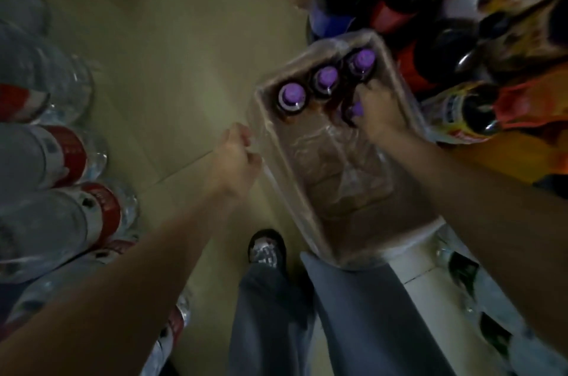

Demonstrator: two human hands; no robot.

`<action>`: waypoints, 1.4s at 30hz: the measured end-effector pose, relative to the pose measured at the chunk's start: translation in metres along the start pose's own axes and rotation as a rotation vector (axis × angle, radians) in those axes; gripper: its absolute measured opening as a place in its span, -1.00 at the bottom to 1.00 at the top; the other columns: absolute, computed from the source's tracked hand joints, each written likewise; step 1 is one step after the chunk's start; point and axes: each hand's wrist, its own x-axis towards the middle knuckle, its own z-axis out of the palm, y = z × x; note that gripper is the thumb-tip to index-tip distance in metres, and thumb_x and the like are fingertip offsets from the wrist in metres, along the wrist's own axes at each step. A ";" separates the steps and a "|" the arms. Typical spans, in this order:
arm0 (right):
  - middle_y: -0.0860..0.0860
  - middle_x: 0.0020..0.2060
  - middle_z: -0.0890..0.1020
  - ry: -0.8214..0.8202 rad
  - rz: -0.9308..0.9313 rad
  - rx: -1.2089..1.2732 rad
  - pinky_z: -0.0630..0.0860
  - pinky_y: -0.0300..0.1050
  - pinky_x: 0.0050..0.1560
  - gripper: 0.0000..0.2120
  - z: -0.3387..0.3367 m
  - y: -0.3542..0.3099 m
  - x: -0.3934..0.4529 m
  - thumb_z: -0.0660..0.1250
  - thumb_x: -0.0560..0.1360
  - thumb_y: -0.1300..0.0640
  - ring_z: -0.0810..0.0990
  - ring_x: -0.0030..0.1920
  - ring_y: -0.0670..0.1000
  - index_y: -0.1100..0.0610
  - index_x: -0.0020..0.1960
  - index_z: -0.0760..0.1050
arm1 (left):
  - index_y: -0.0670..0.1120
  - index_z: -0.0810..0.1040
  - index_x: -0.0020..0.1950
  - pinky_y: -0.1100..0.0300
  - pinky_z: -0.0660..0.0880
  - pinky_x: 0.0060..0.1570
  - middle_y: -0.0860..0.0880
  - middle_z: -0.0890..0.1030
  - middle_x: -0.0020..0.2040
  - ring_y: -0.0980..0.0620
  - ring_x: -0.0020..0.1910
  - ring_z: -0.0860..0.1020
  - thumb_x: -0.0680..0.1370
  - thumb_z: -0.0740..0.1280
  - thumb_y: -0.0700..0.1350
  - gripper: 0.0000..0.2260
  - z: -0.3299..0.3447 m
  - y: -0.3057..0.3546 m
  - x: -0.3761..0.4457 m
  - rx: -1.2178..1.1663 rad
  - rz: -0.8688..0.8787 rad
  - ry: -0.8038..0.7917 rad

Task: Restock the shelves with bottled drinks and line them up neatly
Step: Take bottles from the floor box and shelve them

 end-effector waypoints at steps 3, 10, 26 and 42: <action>0.22 0.09 0.47 -0.052 -0.096 0.059 0.37 -0.02 0.02 -0.70 -0.034 -0.009 -0.023 0.42 0.37 0.23 0.49 0.10 0.21 0.26 0.07 0.48 | -0.19 0.38 0.14 0.26 0.28 -0.17 -0.14 0.52 0.04 -0.14 -0.05 0.53 0.46 0.29 -0.29 -0.73 -0.010 0.007 -0.008 -0.016 -0.032 -0.039; 0.03 -0.21 0.62 -0.123 -0.448 0.299 0.34 -0.31 -0.14 -0.70 -0.171 -0.054 -0.080 0.54 0.21 0.07 0.49 -0.21 -0.11 0.19 -0.13 0.62 | -0.04 0.26 0.39 0.38 0.25 0.23 0.18 0.40 0.21 0.22 0.23 0.36 0.13 0.58 0.05 -0.10 -0.042 0.082 -0.015 -0.258 0.245 -0.425; 0.15 0.41 0.26 -0.249 -0.225 0.086 0.29 0.02 0.34 -0.60 -0.031 -0.107 0.007 0.19 0.55 0.18 0.31 0.34 0.23 0.10 0.39 0.33 | -0.01 0.56 0.04 0.27 0.44 -0.15 0.04 0.61 -0.06 0.09 -0.07 0.55 0.35 0.49 -0.20 -0.70 -0.081 0.025 -0.037 -0.797 -0.415 -0.042; 0.23 0.08 0.56 -0.200 0.002 -0.045 0.44 -0.06 -0.08 -0.69 -0.163 -0.072 -0.093 0.37 0.39 0.06 0.55 0.10 0.24 0.21 0.07 0.52 | -0.06 0.57 0.01 0.45 0.46 -0.31 0.09 0.59 -0.21 0.23 -0.33 0.54 0.32 0.52 -0.24 -0.69 -0.141 0.112 -0.080 -0.563 -0.233 -0.253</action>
